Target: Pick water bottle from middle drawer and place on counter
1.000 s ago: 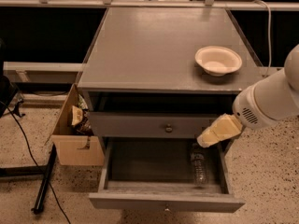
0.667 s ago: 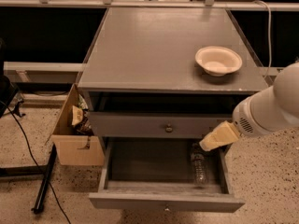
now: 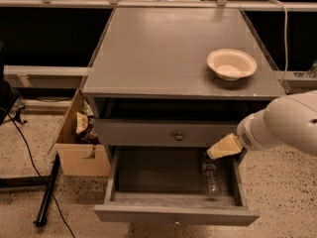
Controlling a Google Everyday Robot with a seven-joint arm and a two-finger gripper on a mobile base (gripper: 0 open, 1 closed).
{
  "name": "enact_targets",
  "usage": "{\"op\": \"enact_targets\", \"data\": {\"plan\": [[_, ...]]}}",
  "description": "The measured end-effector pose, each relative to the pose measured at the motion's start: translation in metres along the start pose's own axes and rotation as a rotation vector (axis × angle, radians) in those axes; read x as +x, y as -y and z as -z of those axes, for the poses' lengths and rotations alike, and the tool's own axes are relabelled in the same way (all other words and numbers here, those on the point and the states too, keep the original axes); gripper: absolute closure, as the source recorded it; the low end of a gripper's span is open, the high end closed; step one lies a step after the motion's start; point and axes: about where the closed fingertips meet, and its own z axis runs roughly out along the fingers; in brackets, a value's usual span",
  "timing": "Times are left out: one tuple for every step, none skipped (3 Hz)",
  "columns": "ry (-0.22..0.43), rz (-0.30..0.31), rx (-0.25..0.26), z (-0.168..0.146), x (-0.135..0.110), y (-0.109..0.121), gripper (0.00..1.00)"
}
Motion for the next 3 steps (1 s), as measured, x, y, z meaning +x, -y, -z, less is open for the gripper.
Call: {"op": "enact_targets", "data": {"plan": [[-0.020, -0.079, 0.027, -0.043, 0.014, 0.008, 0.00], [-0.064, -0.166, 0.043, -0.078, 0.036, 0.010, 0.00], [-0.063, -0.250, 0.051, -0.078, 0.036, 0.011, 0.00]]}}
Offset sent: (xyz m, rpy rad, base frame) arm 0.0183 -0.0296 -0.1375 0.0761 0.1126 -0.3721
